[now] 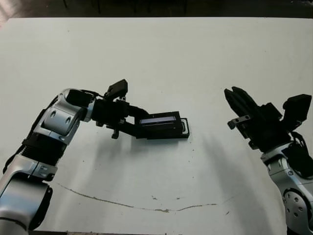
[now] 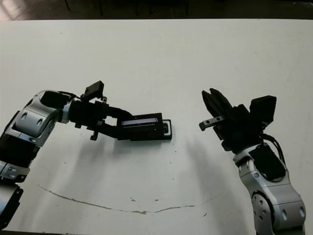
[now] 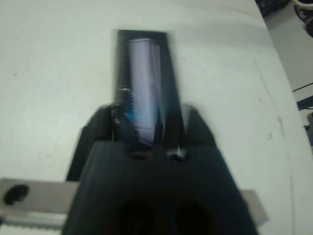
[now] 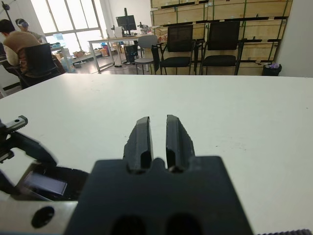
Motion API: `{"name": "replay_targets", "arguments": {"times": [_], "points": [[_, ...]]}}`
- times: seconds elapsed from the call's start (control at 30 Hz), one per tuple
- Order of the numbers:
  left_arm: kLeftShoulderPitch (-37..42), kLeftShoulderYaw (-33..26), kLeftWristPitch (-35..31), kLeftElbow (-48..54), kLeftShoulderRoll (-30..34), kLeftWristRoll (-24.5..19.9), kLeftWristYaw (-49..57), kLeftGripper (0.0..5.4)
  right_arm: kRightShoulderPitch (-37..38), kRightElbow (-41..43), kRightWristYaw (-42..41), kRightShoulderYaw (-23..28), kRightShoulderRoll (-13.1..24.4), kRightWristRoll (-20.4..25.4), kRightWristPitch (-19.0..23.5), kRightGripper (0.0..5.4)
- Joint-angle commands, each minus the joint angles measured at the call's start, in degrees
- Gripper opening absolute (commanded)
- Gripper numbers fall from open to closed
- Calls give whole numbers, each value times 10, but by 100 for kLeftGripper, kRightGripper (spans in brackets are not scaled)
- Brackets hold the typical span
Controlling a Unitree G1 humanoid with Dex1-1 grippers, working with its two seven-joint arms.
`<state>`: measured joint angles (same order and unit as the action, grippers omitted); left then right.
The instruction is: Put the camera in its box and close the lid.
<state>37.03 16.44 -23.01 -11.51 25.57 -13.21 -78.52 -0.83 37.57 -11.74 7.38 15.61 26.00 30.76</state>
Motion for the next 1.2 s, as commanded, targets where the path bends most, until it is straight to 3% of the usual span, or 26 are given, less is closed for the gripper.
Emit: {"name": "replay_targets", "arguments": {"times": [0.03,0.2,0.53,0.73,0.97,1.2], "points": [[-48,-5,13,22,-12,-2,39,120,11,-3,5,-2,-1,-2,6,0],[-100,-2,44,93,-16,48,162,7,14,-7,0,0,-3,0,-2,0],[-120,38,81,121,-6,87,212,3,20,-8,-7,2,-3,5,-11,0],[-120,28,74,127,3,69,209,3,22,-8,-4,2,-3,6,-11,0],[-121,3,35,202,21,33,210,3,22,-11,-4,0,-1,4,-14,0],[-151,-54,32,277,20,-13,242,3,19,-18,-6,-1,0,2,-20,0]]}}
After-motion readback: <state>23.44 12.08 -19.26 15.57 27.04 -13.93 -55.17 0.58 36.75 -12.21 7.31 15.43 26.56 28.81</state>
